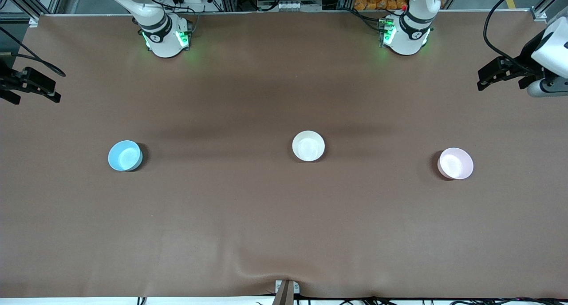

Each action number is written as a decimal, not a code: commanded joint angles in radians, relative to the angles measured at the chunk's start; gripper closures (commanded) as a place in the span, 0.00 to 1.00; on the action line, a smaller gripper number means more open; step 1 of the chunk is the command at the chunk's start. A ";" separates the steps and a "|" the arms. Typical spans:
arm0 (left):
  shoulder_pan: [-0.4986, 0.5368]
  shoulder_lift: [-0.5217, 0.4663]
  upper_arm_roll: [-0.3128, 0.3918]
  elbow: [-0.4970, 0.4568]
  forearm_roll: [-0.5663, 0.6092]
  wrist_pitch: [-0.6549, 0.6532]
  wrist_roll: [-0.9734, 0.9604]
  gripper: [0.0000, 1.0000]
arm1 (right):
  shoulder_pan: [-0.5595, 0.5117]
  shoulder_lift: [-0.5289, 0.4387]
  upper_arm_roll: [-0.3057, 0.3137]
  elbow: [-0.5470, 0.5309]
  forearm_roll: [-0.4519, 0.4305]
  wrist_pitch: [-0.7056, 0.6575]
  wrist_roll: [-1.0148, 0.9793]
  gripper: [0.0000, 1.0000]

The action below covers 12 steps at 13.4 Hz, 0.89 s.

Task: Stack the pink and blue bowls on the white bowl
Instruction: 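Move the left gripper down over the pink bowl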

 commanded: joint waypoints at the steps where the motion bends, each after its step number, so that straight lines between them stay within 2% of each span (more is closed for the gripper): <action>1: 0.008 -0.002 -0.009 0.029 0.021 -0.016 -0.001 0.00 | -0.004 -0.003 -0.003 0.007 0.002 -0.004 0.012 0.00; 8: 0.008 0.006 -0.002 0.015 0.025 -0.011 -0.011 0.00 | -0.016 -0.003 -0.006 0.032 0.004 -0.004 0.012 0.00; 12: 0.038 0.007 -0.002 -0.080 0.025 0.114 -0.008 0.00 | -0.016 0.006 -0.004 0.038 0.005 -0.008 0.012 0.00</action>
